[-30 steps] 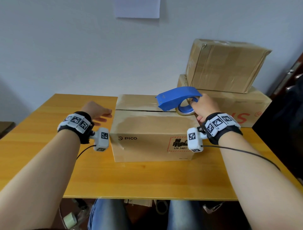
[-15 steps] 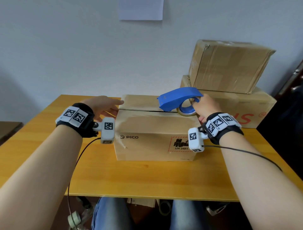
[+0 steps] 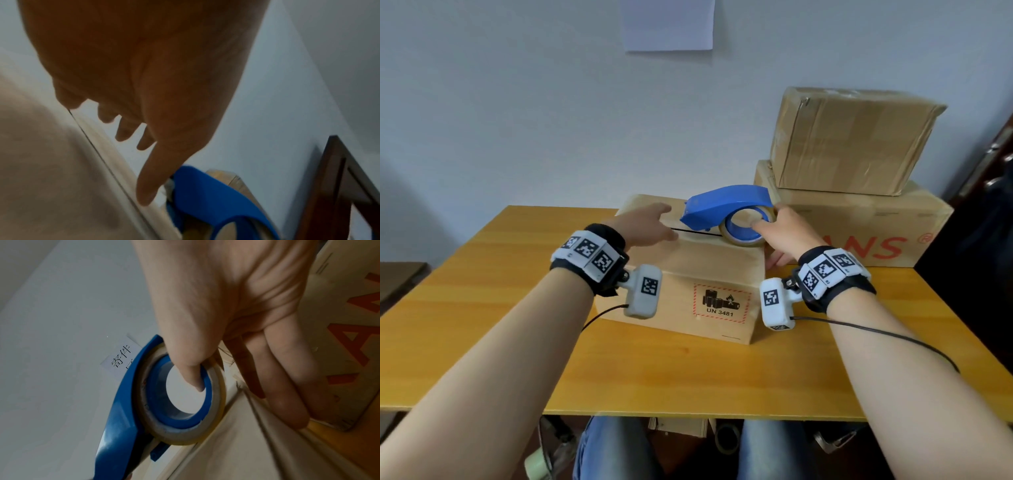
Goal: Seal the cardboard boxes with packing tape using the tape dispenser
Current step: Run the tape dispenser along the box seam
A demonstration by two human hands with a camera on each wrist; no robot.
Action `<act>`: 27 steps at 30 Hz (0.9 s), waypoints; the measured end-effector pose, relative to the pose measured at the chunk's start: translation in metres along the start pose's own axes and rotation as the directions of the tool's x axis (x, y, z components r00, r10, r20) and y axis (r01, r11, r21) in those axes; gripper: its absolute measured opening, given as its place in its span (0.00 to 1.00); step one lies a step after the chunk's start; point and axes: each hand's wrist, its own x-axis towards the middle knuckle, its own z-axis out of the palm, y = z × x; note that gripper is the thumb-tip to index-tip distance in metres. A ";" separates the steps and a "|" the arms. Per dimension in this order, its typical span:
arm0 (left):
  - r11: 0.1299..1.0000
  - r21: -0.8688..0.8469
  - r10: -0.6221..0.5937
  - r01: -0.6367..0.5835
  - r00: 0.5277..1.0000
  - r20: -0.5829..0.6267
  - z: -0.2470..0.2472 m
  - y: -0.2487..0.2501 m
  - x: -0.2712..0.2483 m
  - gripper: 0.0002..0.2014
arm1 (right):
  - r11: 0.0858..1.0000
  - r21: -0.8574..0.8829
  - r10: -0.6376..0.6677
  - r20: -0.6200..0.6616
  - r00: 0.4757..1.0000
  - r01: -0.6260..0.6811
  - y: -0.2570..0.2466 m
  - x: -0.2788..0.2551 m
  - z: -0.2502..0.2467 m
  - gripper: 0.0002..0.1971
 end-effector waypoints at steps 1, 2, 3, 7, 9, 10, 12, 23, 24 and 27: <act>0.999 0.047 -0.015 0.015 1.000 -0.007 0.003 -0.003 0.001 0.38 | 1.000 0.016 0.002 0.014 1.000 -0.002 0.000 -0.001 -0.001 0.26; 0.995 0.093 -0.038 0.040 0.999 -0.024 0.004 -0.008 0.002 0.42 | 1.000 0.024 -0.003 0.025 1.000 0.002 0.001 -0.002 -0.002 0.24; 0.989 0.130 -0.059 0.064 0.997 -0.047 0.006 -0.012 0.003 0.45 | 1.000 0.027 -0.009 0.031 0.999 0.008 0.002 -0.002 -0.002 0.23; 0.971 0.209 -0.114 0.119 0.993 -0.034 0.009 -0.030 0.008 0.46 | 0.999 -0.002 -0.033 0.037 0.999 0.033 0.003 0.000 -0.002 0.19; 0.965 0.245 -0.105 0.099 0.994 0.013 0.008 -0.036 0.011 0.44 | 0.999 -0.015 -0.036 0.038 0.999 0.036 0.003 0.001 -0.001 0.18; 0.963 0.254 -0.101 0.092 0.995 0.024 0.007 -0.037 0.012 0.43 | 0.999 -0.020 -0.032 0.041 0.999 0.033 0.003 0.002 0.000 0.18; 0.963 0.257 -0.083 0.074 0.996 0.023 0.005 -0.036 0.012 0.42 | 0.999 -0.034 -0.015 0.046 0.999 0.017 0.003 0.003 0.000 0.20; 0.917 0.398 -0.046 -0.029 0.983 0.176 0.006 -0.027 0.006 0.39 | 0.996 -0.090 -0.015 0.039 0.999 0.018 0.001 0.005 0.000 0.20; 0.912 0.408 -0.051 -0.029 0.982 0.183 0.006 -0.027 0.006 0.39 | 0.995 -0.098 -0.018 0.037 0.999 0.021 0.000 0.004 -0.001 0.20; 0.891 0.452 -0.068 -0.025 0.980 0.188 0.009 -0.024 0.005 0.39 | 0.992 -0.119 -0.025 0.027 0.999 0.028 0.000 0.002 -0.002 0.19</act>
